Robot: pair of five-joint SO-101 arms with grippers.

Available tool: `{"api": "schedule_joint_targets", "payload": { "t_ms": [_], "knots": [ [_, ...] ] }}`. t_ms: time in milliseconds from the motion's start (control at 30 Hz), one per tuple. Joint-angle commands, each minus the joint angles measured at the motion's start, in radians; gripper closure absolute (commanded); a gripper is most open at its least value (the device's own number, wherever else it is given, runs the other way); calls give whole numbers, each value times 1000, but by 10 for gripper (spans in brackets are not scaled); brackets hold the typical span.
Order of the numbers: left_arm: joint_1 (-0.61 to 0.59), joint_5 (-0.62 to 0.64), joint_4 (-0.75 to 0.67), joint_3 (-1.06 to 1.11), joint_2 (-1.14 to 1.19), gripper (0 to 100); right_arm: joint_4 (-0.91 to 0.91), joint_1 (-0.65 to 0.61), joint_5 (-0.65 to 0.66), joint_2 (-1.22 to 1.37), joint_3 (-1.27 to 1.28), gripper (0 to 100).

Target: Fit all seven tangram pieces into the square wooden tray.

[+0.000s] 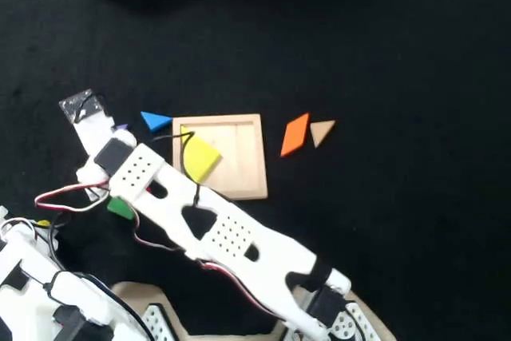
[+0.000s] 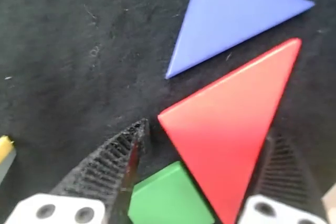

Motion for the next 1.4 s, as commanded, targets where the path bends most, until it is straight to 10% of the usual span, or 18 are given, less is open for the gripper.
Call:
{"api": "schedule_joint_targets", "payload": {
  "t_ms": [0,1367],
  "knots": [
    [-4,-9,-17,1,-18,748,-32,38,9,-5,-41,710],
    [-4,-11,-15,-1,-18,748,-40,46,-12,1,-39,735]
  ]
}}
